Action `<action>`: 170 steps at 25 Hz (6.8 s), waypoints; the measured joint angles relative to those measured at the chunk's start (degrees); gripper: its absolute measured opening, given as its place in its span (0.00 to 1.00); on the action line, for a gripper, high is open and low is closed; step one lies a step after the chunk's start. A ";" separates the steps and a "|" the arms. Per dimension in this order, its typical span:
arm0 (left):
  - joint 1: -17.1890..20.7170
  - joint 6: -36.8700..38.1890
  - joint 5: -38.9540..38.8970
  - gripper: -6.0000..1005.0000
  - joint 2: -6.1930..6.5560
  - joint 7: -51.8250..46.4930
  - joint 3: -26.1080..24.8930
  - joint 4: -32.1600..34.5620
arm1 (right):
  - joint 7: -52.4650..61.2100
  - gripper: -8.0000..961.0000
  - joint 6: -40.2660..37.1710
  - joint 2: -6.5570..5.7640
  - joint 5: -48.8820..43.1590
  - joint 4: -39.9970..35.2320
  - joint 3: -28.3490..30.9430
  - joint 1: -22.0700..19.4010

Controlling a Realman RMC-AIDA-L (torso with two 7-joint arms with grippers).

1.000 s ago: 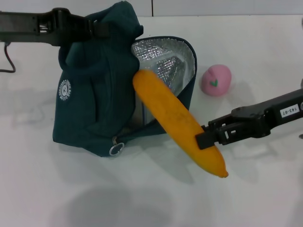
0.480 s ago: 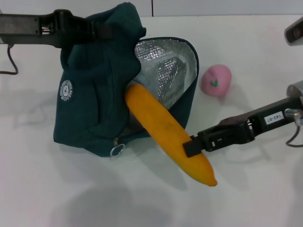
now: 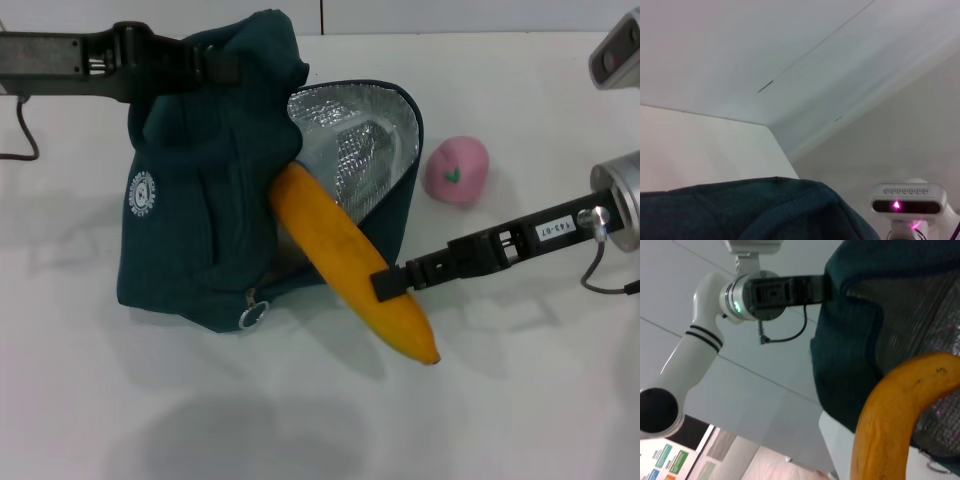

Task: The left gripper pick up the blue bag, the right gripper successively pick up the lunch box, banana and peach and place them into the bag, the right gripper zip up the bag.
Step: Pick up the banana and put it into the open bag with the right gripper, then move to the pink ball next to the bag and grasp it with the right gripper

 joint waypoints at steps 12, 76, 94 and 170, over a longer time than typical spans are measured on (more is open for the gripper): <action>0.03 0.68 -0.17 0.04 -0.19 0.94 0.10 -0.04 | 1.07 0.45 1.69 0.28 0.55 -0.10 0.20 0.92; -0.05 2.55 -0.26 0.04 0.01 2.27 2.09 -2.19 | -1.37 0.45 4.55 1.20 -3.31 -8.51 3.64 4.99; 0.19 2.55 -0.52 0.04 0.18 2.35 1.10 -2.19 | -3.14 0.75 0.63 0.18 -1.60 -17.63 13.16 -4.21; 0.74 2.09 -1.09 0.04 0.60 3.23 1.14 -2.09 | -4.16 0.06 39.78 3.36 -20.90 -25.97 -4.00 -8.55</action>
